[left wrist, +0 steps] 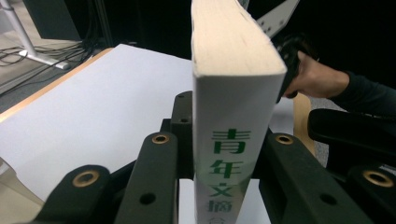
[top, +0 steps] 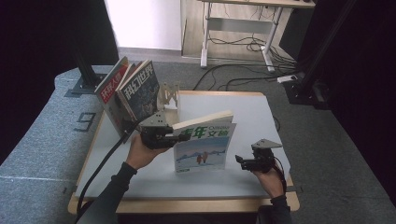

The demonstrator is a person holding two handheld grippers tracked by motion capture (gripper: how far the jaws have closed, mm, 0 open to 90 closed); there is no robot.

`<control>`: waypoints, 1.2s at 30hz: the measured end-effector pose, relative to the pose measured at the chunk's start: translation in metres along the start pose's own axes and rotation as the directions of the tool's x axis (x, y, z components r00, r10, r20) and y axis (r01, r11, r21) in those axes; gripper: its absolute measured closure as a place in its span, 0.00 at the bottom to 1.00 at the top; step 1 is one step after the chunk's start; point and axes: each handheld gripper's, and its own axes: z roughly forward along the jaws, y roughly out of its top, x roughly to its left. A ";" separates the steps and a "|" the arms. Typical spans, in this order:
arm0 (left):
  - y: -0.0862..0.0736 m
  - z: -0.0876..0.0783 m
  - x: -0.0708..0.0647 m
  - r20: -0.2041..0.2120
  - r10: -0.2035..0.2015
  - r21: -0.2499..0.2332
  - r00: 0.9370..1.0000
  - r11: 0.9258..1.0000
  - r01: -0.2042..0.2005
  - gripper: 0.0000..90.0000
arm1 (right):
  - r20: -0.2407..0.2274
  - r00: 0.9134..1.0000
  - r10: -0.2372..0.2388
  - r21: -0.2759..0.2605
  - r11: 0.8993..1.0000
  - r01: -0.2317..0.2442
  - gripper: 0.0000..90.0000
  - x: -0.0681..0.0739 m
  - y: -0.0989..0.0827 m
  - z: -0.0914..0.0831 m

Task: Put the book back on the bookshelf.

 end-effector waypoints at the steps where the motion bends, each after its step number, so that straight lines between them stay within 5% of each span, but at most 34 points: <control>1: 0.000 0.000 0.000 -0.003 -0.002 -0.001 1.000 1.000 0.002 0.82 | 0.005 1.000 0.004 0.012 1.000 -0.005 0.07 -0.001 -0.003 0.003; 5: 0.000 0.001 0.000 -0.008 -0.005 -0.004 1.000 1.000 0.005 0.82 | 0.020 0.999 0.042 0.046 0.998 -0.043 0.02 -0.004 -0.014 0.011; 12: 0.000 0.002 0.000 -0.012 -0.011 -0.012 1.000 1.000 0.010 0.82 | 0.037 0.999 0.037 0.109 0.993 -0.041 0.00 -0.007 -0.029 0.024; 36: 0.007 0.004 0.009 -0.060 -0.112 -0.040 0.992 0.993 0.109 0.82 | 0.040 0.998 0.042 0.100 0.994 -0.046 0.00 -0.007 -0.031 0.025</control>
